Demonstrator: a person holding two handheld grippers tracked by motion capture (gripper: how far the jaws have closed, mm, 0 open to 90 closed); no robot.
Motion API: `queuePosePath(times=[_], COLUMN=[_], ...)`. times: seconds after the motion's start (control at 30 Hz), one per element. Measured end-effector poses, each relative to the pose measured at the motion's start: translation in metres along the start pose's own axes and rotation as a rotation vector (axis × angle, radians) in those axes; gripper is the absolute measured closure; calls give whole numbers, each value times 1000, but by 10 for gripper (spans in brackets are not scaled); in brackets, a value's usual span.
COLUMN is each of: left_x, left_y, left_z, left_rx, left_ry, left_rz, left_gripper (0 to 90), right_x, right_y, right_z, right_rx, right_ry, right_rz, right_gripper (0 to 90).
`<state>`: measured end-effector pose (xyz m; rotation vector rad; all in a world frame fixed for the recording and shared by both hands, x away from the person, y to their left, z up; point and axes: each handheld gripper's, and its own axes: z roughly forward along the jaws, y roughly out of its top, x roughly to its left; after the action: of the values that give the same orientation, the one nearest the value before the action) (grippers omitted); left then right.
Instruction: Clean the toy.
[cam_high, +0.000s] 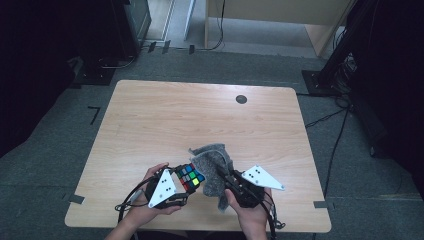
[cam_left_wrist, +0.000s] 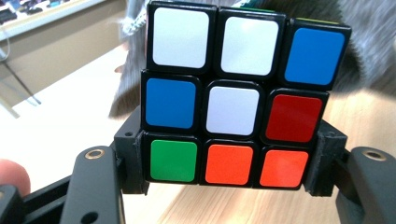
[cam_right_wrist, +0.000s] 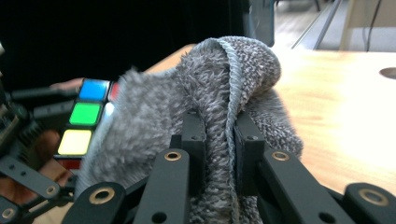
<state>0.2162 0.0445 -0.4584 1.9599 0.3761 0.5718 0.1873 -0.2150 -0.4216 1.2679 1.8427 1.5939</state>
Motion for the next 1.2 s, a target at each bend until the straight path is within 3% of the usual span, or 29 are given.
queuePosePath(times=[0.1,0.13,0.23,0.37,0.4,0.47,0.5,0.57,0.6,0.67,0.83,0.97,1.2], left_x=[1,1,-3,-3,-1,1,1,3,5,7,14,19,25], left_y=[-5,-6,-3,-2,-2,-2,-2,-1,-1,-2,-3,-6,-10], left_z=[4,6,5,3,1,0,0,-2,-3,-4,-5,-6,-6], left_rx=[36,46,32,40,21,-2,-2,-22,-23,-24,-45,-58,-63], left_ry=[10,5,-6,12,-3,-11,-11,-17,-11,-11,-17,-32,-30], left_rz=[1,-8,1,10,-5,-17,-17,-29,-35,-49,-107,-152,-194], left_gripper=[337,337,337,337,337,337,337,337,337,337,337,337,337], right_x=[7,23,39,36,24,11,11,-8,-24,-30,-62,-72,-86], right_y=[3,4,0,-7,-7,-7,-7,-9,-11,-12,-24,-33,-48], right_z=[-3,-3,5,10,11,11,11,10,10,10,12,17,25], right_rx=[-27,-35,3,13,32,45,45,69,80,81,120,151,202], right_ry=[31,88,140,137,69,16,16,-53,-104,-124,-270,-300,-349], right_rz=[-26,-68,-118,-100,-103,-72,-72,-33,-2,-2,-25,-31,-39], right_gripper=[787,784,781,783,785,786,786,787,787,786,784,779,766])
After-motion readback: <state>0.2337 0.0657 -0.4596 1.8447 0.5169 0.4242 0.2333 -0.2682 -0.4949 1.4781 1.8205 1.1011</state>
